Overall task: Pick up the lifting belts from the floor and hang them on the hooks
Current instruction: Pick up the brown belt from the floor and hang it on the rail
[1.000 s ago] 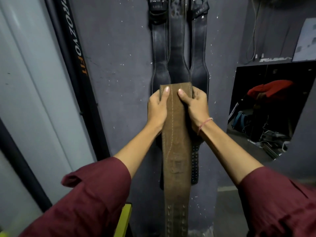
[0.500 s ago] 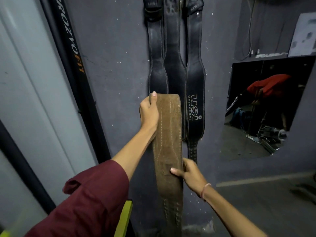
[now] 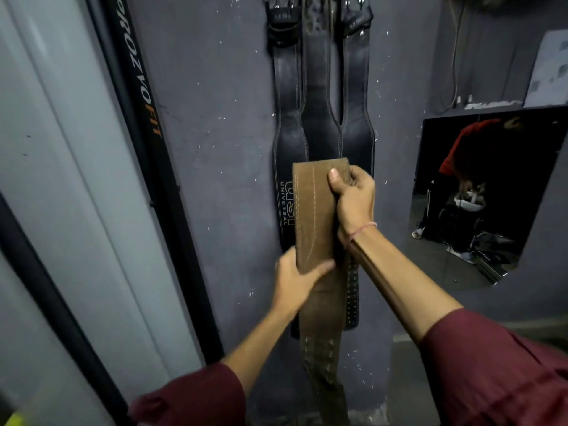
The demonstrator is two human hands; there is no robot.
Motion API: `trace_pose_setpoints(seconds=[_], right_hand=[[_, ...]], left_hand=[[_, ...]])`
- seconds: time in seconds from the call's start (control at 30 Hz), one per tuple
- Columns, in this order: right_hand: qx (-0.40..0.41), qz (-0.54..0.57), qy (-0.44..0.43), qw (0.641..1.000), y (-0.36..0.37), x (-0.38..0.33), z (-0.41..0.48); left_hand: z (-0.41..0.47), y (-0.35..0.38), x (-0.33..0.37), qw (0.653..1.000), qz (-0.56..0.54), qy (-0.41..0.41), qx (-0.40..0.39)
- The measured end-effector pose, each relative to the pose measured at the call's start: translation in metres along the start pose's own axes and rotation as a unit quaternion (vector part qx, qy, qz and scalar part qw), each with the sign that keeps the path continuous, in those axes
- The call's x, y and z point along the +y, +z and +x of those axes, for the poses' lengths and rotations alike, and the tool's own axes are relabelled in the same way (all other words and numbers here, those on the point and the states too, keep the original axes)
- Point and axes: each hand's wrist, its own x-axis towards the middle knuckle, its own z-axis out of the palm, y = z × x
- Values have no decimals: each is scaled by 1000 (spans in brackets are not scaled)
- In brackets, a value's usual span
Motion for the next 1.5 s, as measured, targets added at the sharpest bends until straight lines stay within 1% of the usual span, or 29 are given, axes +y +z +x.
trace_pose_setpoints(seconds=[0.1,0.17,0.23,0.3,0.37,0.4,0.43,0.5,0.53,0.6,0.63,0.67,0.73,0.8,0.87,0.93,1.0,1.07,1.1,1.2,1.23,1.3,1.4,1.43,1.5], right_hand=[[13,2,-24,1000,3,-19,15],[6,5,-48,999,4,-29,21],[4,11,-64,998,1,-36,25],[-2,18,-70,997,-4,-35,23],[-21,10,-73,997,-9,-25,15],[-34,3,-74,997,-11,-20,9],[-48,0,-73,996,-14,-15,5],[-67,1,-67,996,-22,-9,-2],[-80,-4,-65,995,-26,-7,-5],[-117,-20,-61,991,-34,-3,-11],[-128,-20,-52,990,-37,1,-15],[-132,-13,-38,990,-40,5,-20],[-128,-8,-21,992,-47,13,-29],[-125,-27,-4,992,-57,21,-38],[-130,-37,18,991,-63,21,-41],[-129,-27,51,990,-58,12,-30],[-105,-20,63,992,-47,-4,-5],[-73,-13,40,996,-37,-20,18],[-63,-17,27,997,-34,-23,26],[-79,-28,14,996,-32,-20,20],[-87,-29,10,996,-31,-16,14],[-85,-29,-2,996,-29,-4,7],[-58,-20,-20,998,-25,3,9],[-54,-21,-29,998,-26,3,8],[-63,-49,-47,996,-34,7,-1]], left_hand=[[-36,5,-46,997,10,-74,-33],[-49,11,-52,994,-9,-94,-48],[-45,15,-39,994,-47,-86,-39],[-27,15,-14,997,-59,-48,-7],[-3,14,19,998,-56,-6,4],[9,13,40,999,-46,0,9],[23,11,58,999,-40,-13,4],[53,2,94,994,-84,-56,-42],[66,-4,111,984,-141,-78,-71],[85,-15,137,944,-266,-155,-116],[90,-16,148,930,-288,-202,-108],[96,-15,152,924,-286,-235,-92],[99,-9,156,930,-255,-259,-53],[94,-2,146,943,-239,-228,-30],[92,2,132,958,-237,-159,-19],[82,5,124,969,-227,-98,-29],[69,10,123,973,-216,-70,-30],[59,14,115,975,-205,-76,-43],[56,14,111,972,-206,-99,-52],[58,5,108,935,-279,-194,-99],[61,3,110,927,-298,-204,-99],[68,3,115,932,-307,-186,-60],[77,11,116,956,-264,-122,46],[79,13,114,958,-257,-103,71],[81,15,111,960,-249,-71,102]])
